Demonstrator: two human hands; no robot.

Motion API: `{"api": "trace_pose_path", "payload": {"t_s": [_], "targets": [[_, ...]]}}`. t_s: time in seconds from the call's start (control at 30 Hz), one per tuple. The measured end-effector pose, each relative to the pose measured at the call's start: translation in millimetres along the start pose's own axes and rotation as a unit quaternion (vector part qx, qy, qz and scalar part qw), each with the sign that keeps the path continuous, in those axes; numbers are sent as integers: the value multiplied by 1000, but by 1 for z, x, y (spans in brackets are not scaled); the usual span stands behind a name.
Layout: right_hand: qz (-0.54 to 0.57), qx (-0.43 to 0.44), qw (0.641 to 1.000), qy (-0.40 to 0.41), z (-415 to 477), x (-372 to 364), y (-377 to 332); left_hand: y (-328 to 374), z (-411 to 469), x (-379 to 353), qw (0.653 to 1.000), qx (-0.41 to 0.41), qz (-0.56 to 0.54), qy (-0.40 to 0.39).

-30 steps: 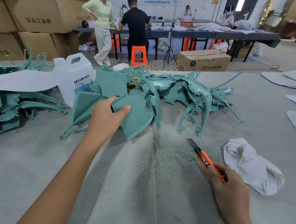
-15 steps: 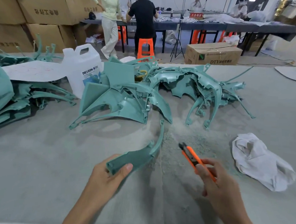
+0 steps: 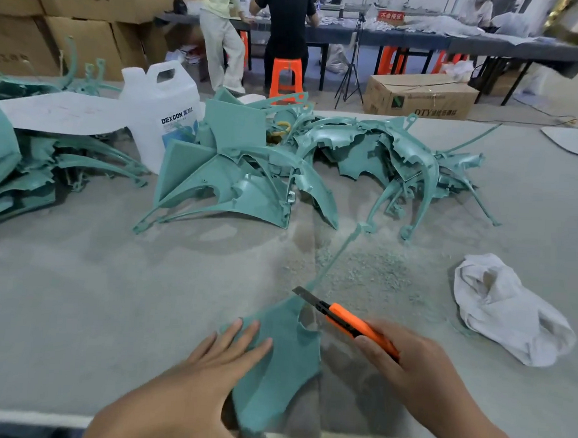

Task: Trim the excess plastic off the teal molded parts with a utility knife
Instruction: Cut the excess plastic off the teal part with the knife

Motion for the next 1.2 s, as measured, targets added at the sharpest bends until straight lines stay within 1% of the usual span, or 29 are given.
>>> {"api": "trace_pose_path", "payload": {"t_s": [0.03,0.07,0.1,0.17,0.23,0.3,0.4,0.53,0.57,0.63,0.7,0.8,0.87,0.9,0.97,1.03,1.07,1.1,1.2], "targets": [[-6,0,1000,2,0,0,-1,3,1,5,999,10,-29,27],[-12,1,1000,6,-1,0,-2,8,4,7,996,23,-51,71],[-18,5,1000,10,-1,1,-3,16,8,7,990,40,-56,123],[-20,16,999,19,-2,1,-6,36,23,1,973,67,-30,217],[-26,24,999,25,-4,2,-9,49,38,-8,960,90,-12,264],[-46,31,998,18,-3,3,-10,48,46,-15,946,106,-18,305],[-59,42,997,18,-1,5,-9,40,49,-20,930,94,-54,351],[-105,71,991,50,0,5,-13,39,49,-22,926,81,-51,365],[-124,86,986,76,3,6,-13,39,49,-22,926,80,-49,366],[-156,106,968,168,13,15,-11,38,49,-22,930,82,-45,356],[-182,94,944,257,24,29,-8,38,48,-22,931,80,-41,353],[-196,74,923,322,29,37,-10,37,49,-22,932,80,-50,349],[-189,83,923,326,25,29,-16,37,49,-22,935,88,-56,339],[-175,95,930,308,21,23,-19,37,49,-22,936,92,-54,337],[-155,131,949,242,10,9,-25,38,49,-22,936,94,-47,336],[-164,159,958,175,2,0,-29,38,49,-23,933,88,-45,345],[-168,162,958,167,3,2,-29,38,49,-22,933,85,-47,348],[-170,153,957,181,8,7,-25,38,48,-22,933,85,-50,345],[-167,78,940,288,30,38,-11,38,48,-22,935,84,-57,341]]}}
Point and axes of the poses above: each hand's wrist, its own z-axis towards the middle knuckle, its own x-axis out of the back of the hand, y = z × x, the point moved 1 cm from there along z, towards the middle knuckle, and after that the axes turned 7 degrees about y, right-handed, at the moved point
